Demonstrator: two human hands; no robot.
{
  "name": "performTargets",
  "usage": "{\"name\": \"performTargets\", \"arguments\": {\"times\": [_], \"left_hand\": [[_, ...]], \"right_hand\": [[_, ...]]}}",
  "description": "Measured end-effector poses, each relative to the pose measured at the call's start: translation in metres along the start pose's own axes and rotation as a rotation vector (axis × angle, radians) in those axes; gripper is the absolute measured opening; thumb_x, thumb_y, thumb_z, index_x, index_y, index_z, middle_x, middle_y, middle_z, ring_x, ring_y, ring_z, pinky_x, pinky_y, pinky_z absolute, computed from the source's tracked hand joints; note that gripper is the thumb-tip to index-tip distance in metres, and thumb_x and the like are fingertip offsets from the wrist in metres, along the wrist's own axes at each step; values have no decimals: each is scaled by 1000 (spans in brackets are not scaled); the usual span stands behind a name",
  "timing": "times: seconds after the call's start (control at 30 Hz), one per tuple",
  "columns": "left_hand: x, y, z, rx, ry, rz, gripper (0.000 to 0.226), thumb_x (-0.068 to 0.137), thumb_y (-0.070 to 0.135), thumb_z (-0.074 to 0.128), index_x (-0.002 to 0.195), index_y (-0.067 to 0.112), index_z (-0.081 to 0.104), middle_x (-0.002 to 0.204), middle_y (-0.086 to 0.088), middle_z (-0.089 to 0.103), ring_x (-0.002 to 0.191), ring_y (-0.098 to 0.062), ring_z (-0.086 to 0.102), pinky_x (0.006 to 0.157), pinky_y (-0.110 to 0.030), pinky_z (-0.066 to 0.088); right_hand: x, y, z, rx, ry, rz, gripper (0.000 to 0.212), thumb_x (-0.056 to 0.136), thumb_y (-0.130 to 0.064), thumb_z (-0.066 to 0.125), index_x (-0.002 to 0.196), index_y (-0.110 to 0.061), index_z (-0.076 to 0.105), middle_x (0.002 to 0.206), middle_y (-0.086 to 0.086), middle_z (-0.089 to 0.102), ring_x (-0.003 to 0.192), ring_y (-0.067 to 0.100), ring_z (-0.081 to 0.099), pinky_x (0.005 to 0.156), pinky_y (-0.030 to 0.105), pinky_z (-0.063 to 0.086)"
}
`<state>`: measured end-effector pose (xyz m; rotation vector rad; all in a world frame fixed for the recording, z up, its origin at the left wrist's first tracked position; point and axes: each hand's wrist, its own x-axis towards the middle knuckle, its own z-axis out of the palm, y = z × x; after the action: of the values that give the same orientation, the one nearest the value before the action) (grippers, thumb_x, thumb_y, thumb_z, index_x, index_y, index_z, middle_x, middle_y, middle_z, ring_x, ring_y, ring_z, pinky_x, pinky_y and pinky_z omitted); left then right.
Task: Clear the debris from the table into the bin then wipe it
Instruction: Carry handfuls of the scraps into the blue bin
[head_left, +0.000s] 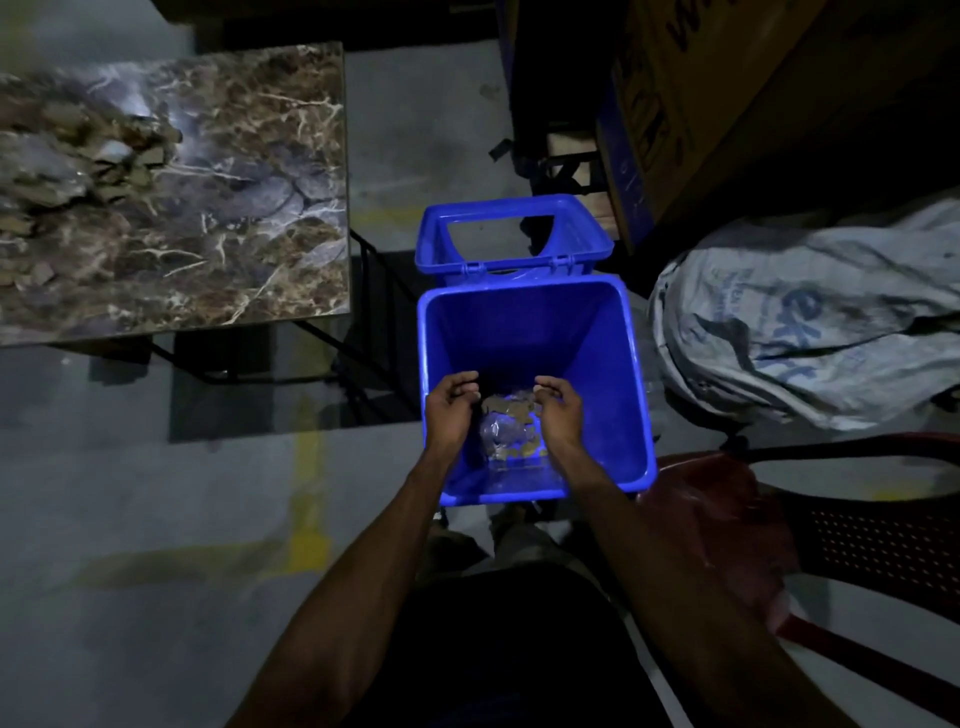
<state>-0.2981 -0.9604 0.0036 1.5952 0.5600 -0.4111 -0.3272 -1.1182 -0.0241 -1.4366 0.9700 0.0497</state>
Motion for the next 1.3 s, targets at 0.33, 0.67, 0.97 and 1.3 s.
{"name": "performTargets", "arguments": {"times": [0.33,0.67,0.97,1.3], "left_hand": [[20,7,-73,-123,-57,-18,30,93,-9,57,118,0,70,87,-3,71,69,4,65,67,-13,50],[47,34,-257,-236,3,57,26,93,-10,60,113,2,72,92,-1,73,75,3,67,75,-15,52],[59,57,-411,-515,319,72,22,97,0,62,115,5,73,99,-5,74,89,-13,69,74,-19,54],[96,66,-532,-627,575,51,22,99,3,61,118,6,72,103,-4,72,92,-15,66,66,-11,51]], "right_hand": [[-71,-10,103,-58,-116,-122,22,92,3,61,104,-13,71,102,14,73,96,27,66,94,47,54],[-153,-19,272,-197,-249,-230,21,81,-17,63,99,-22,71,101,5,74,92,19,67,87,41,54],[-212,-46,431,-366,-576,-358,17,99,1,59,112,-1,69,105,15,71,91,18,67,80,20,53],[-238,-39,573,-478,-795,-380,13,100,-5,61,111,-6,68,105,1,70,86,1,67,74,17,51]]}}
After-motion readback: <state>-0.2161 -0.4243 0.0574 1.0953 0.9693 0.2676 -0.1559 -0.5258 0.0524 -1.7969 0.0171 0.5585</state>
